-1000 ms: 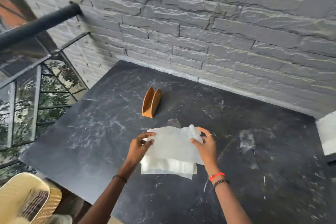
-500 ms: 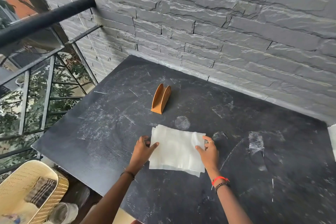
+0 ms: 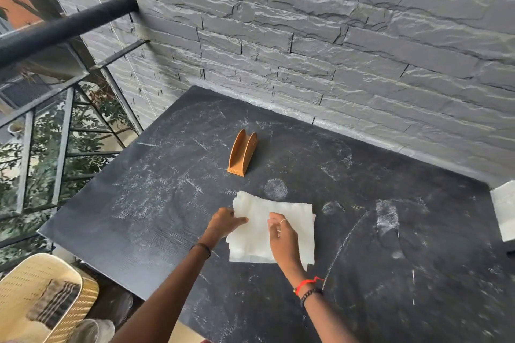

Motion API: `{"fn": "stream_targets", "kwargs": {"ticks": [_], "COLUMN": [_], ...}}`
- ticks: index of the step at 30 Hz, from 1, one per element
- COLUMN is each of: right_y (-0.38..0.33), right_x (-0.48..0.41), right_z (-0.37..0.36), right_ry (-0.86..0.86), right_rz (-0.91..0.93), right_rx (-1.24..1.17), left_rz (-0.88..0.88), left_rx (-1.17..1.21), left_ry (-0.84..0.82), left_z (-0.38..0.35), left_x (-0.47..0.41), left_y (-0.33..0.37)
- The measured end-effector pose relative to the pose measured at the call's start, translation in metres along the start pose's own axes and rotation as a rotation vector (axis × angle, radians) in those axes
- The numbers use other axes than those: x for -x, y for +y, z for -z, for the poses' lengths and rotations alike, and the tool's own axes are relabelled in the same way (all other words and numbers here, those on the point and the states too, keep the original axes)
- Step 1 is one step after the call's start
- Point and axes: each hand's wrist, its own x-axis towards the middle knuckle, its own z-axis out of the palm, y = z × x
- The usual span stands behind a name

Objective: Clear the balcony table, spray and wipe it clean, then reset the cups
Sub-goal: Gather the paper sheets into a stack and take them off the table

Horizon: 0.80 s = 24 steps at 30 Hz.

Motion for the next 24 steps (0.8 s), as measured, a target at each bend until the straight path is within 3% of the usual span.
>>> {"fn": "stream_targets", "kwargs": {"ticks": [5, 10, 12, 18, 24], "right_y": [0.010, -0.001, -0.006, 0.006, 0.018], "right_x": [-0.008, -0.016, -0.018, -0.030, -0.026], "right_z": [-0.002, 0.023, 0.037, 0.061, 0.077], "right_ry": [-0.118, -0.077, -0.119, -0.208, -0.020], "right_rz": [-0.161, -0.407, -0.456, -0.521, -0.439], "right_rx": [-0.044, -0.631, -0.734, -0.515, -0.279], "left_rz": [-0.044, -0.181, -0.263, -0.361, -0.394], "left_rx": [-0.013, -0.024, -0.064, 0.111, 0.297], "left_ry": [-0.013, -0.013, -0.019, -0.164, -0.153], "left_z": [0.001, -0.006, -0.010, -0.043, -0.056], "left_x": [0.004, 0.013, 0.026, 0.045, 0.046], "left_y": [0.013, 0.039, 0.054, 0.081, 0.083]}}
